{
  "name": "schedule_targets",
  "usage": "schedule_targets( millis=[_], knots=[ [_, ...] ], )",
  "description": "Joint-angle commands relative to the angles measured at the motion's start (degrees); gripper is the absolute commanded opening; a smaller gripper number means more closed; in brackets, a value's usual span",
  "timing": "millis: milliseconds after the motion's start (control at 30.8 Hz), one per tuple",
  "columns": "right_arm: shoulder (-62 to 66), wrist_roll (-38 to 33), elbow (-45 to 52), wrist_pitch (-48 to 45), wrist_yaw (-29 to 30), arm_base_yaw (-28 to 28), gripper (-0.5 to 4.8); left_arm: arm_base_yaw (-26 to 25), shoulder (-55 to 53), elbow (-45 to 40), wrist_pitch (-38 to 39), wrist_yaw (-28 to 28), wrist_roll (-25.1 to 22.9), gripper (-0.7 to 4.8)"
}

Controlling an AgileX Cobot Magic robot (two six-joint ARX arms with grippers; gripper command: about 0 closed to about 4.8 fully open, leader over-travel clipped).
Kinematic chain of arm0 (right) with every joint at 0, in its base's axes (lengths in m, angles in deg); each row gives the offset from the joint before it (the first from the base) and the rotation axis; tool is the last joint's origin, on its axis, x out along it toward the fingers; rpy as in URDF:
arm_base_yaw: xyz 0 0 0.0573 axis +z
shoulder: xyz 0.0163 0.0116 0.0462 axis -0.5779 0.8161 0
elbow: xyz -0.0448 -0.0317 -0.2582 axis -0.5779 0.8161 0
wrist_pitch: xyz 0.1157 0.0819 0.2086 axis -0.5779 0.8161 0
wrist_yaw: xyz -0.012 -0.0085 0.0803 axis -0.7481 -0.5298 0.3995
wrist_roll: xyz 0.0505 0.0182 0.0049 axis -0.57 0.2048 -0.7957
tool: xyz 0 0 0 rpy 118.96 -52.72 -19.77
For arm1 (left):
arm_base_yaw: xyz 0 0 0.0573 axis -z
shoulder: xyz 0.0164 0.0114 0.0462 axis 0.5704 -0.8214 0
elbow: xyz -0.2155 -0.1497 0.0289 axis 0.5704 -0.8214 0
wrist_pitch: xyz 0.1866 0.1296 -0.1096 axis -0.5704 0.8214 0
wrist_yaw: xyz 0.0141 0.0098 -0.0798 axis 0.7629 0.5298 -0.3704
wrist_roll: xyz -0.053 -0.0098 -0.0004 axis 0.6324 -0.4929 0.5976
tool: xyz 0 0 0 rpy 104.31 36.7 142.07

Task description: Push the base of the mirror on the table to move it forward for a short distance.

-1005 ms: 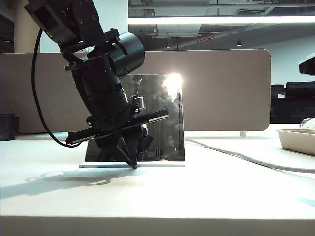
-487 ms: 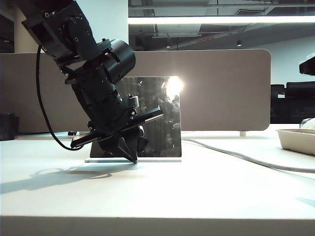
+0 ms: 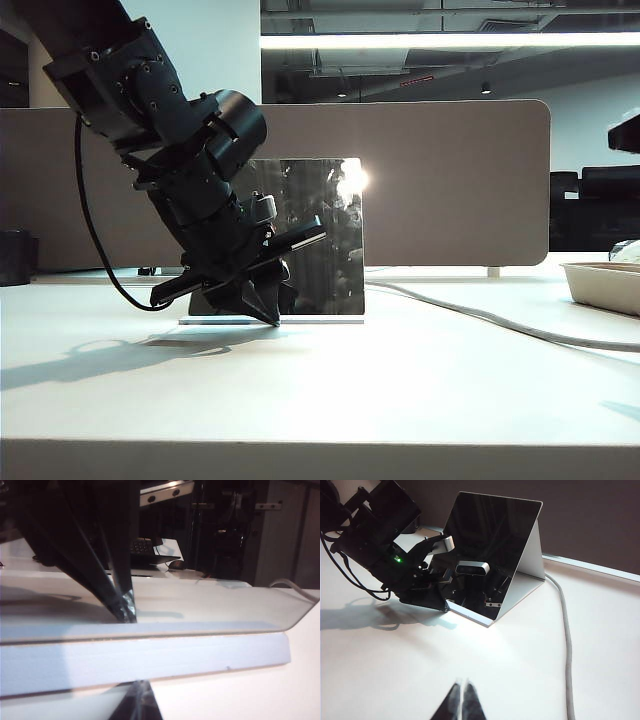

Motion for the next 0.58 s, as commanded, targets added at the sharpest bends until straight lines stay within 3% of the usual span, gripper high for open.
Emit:
schedule_targets(
  millis=[32,584],
  knots=[
    [0.02,0.04,-0.04,-0.83,0.09,0.02,0.22,-0.35,-1.29,-0.31,1.07,0.35,-0.02,-0.02],
    [0.02,0.04,-0.04,-0.83,0.0,0.0,0.22,-0.61,-3.85,3.67,-2.1,-0.09,-1.14,-0.02]
  ],
)
